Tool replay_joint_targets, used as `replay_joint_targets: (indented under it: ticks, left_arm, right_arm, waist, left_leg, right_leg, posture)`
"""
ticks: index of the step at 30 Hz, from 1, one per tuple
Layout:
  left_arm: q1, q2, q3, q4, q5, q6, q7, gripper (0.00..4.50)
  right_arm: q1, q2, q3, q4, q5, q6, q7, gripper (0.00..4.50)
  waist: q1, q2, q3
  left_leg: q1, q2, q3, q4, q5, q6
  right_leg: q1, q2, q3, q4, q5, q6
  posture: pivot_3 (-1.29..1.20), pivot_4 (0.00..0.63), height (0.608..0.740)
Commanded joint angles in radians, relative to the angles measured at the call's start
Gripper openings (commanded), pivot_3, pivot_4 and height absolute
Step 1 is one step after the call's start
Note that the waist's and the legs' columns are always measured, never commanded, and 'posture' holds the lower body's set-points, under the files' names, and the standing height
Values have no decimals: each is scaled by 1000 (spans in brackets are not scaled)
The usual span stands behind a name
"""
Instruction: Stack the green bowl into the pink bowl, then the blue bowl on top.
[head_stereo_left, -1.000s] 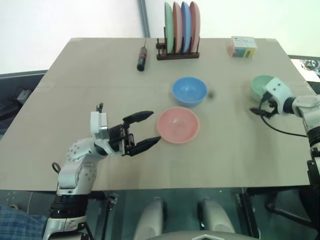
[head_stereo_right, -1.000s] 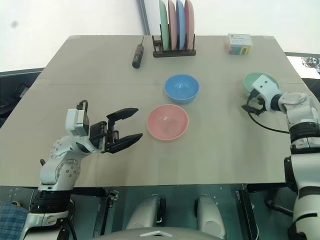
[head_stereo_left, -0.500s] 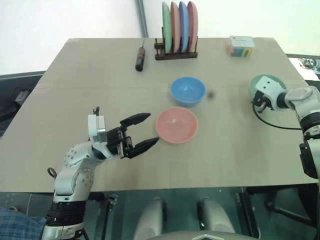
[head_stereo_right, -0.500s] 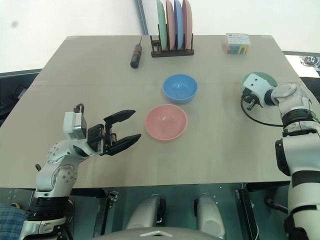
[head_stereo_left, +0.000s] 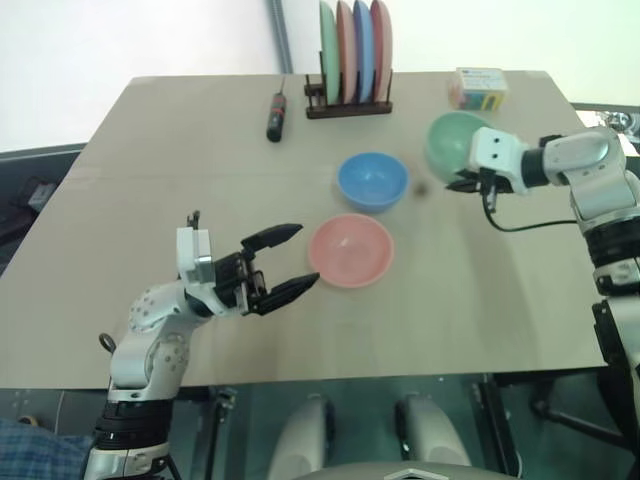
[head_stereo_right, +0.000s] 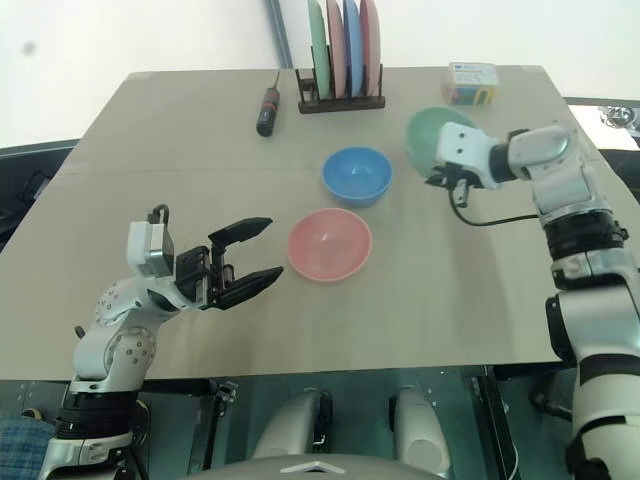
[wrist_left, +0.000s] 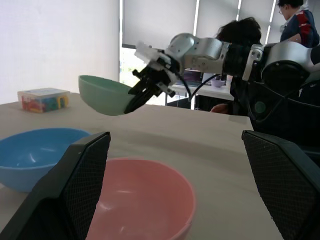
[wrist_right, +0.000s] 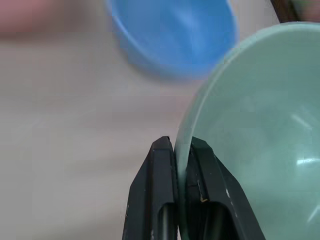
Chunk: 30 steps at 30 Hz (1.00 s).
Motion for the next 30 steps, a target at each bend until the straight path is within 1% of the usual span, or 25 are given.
replay_joint_targets:
  ticks: [1,5,7,8,11,16,17,18,19,20,22,24,25,26,27,30]
  left_arm:
    - [-16,5,11,-1,-1,-7,-13,4500]
    - [-33,5,13,26,2,-14,-28,4500]
    - [-40,2,18,37,0,-17,-31,4500]
    - [-42,3,20,41,1,-18,-32,4500]
    - [-39,9,24,50,11,-23,-33,4500]
    - [-8,22,56,49,13,-22,-23,4500]
    - [0,26,66,47,9,-24,-28,4500]
    - [5,28,74,47,7,-25,-31,4500]
    - [8,29,81,47,6,-28,-33,4500]
    - [9,29,87,48,5,-31,-34,4500]
    - [8,26,95,50,4,-35,-32,4500]
    - [7,19,105,52,-3,-36,-26,4500]
    - [8,16,111,52,-5,-37,-22,4500]
    - [9,14,116,53,-5,-39,-21,4500]
    - [11,13,122,54,-4,-44,-19,4500]
    - [3,-2,155,62,-1,-61,25,4500]
  right_arm:
    - [46,-10,26,-352,74,195,46,29]
    - [80,13,90,-598,113,340,35,29]
    - [85,23,131,-676,116,383,23,29]
    - [89,28,156,-705,114,397,18,29]
    - [94,27,202,-742,107,410,8,29]
    - [87,22,250,-734,81,384,-4,29]
    - [84,23,255,-731,80,383,-5,364]
    - [81,24,258,-728,80,384,-6,570]
    - [79,24,260,-727,80,385,-6,872]
    - [78,24,261,-726,81,387,-4,1314]
    - [73,23,260,-722,83,389,-1,2011]
    - [62,30,254,-711,81,385,-9,2969]
    - [51,42,245,-699,74,380,-29,3246]
    - [38,54,234,-685,69,382,-49,3425]
    - [18,66,219,-667,72,392,-64,3882]
    - [-36,78,170,-597,88,403,-94,3882]
  waist:
    - [5,0,0]
    - [9,0,0]
    - [9,0,0]
    - [9,0,0]
    - [9,0,0]
    - [6,0,0]
    - [4,0,0]
    - [3,0,0]
    - [3,0,0]
    - [3,0,0]
    - [4,0,0]
    - [4,0,0]
    - [4,0,0]
    - [3,0,0]
    - [1,0,0]
    - [0,0,0]
  left_leg:
    - [-1,0,-1,0,0,0]
    - [-7,-2,-2,3,0,0]
    - [-13,-2,-5,6,0,0]
    - [-13,-3,-6,6,0,0]
    - [-13,-4,-8,6,1,-1]
    - [-14,-4,-9,5,1,-1]
    - [-14,-4,-9,5,1,-1]
    - [-14,-4,-9,5,1,-1]
    - [-14,-4,-9,5,1,-1]
    - [-14,-4,-9,5,1,-1]
    - [-14,-4,-9,5,1,-1]
    - [-14,-4,-9,5,1,-1]
    - [-14,-4,-9,5,1,-1]
    - [-14,-4,-9,5,1,-1]
    - [-14,-4,-9,5,1,-2]
    - [-14,-4,-10,5,2,-2]
  right_leg:
    - [-1,-1,-1,0,0,0]
    - [-5,-3,-2,1,0,0]
    - [-10,-3,-4,2,0,0]
    - [-10,-3,-5,2,0,0]
    - [-9,-3,-8,2,0,0]
    - [-10,-2,-8,2,0,0]
    - [-10,-2,-8,2,0,0]
    - [-10,-2,-8,2,0,0]
    - [-10,-2,-8,2,0,0]
    - [-10,-2,-9,2,0,0]
    - [-10,-2,-9,2,0,0]
    - [-10,-2,-9,2,0,0]
    - [-9,-2,-9,2,0,0]
    - [-10,-2,-9,2,0,0]
    - [-10,-2,-9,2,0,0]
    - [-10,-2,-9,2,0,0]
  posture:
    - [0,150,740]
    - [0,150,740]
    - [0,150,740]
    - [0,150,740]
    - [0,150,740]
    - [0,150,740]
    - [0,150,740]
    - [0,150,740]
    - [0,150,740]
    - [0,150,740]
    - [0,150,740]
    - [0,150,740]
    - [0,150,740]
    - [0,150,740]
    - [0,150,740]
    - [0,150,740]
